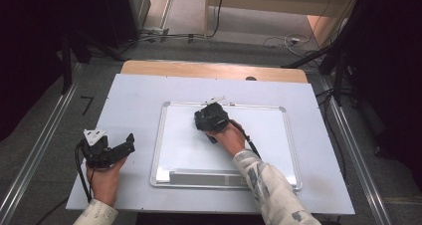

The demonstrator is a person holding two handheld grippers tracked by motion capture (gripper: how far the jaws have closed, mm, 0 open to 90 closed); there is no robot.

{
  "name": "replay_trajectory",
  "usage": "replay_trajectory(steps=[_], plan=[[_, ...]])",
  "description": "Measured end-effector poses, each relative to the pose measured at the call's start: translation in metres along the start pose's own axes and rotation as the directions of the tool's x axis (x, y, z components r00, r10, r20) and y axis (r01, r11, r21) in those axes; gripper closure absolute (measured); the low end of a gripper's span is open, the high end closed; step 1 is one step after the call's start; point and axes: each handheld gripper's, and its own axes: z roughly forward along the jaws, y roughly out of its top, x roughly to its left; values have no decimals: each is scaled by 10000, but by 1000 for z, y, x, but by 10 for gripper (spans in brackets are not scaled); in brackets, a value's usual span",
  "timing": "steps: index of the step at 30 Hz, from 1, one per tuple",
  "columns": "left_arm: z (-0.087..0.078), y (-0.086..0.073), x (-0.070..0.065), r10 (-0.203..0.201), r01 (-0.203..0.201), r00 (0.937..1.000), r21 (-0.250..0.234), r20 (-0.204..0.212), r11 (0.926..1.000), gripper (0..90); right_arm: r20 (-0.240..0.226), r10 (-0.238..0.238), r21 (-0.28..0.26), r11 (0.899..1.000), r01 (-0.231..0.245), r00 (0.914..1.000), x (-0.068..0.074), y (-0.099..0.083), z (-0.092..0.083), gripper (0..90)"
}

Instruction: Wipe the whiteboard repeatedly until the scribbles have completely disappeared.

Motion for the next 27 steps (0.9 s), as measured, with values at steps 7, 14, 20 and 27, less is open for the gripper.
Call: replay_trajectory(steps=[7,14,20,27], plan=[[1,0,-1,29,-29,10000,55,-34,10000,61,449,474,25,9989,-476,9979,-12,3,2,385],[2,0,-2,41,-41,10000,41,22,10000,61,185,199,-42,9998,-198,9996,8,7,6,385],[1,0,1,-61,61,10000,65,-26,10000,61,233,249,-46,9997,-248,9994,-1,3,3,384],[2,0,-1,15,-15,10000,71,-4,10000,61,364,475,-80,9989,-473,9982,-21,-8,-6,384]])
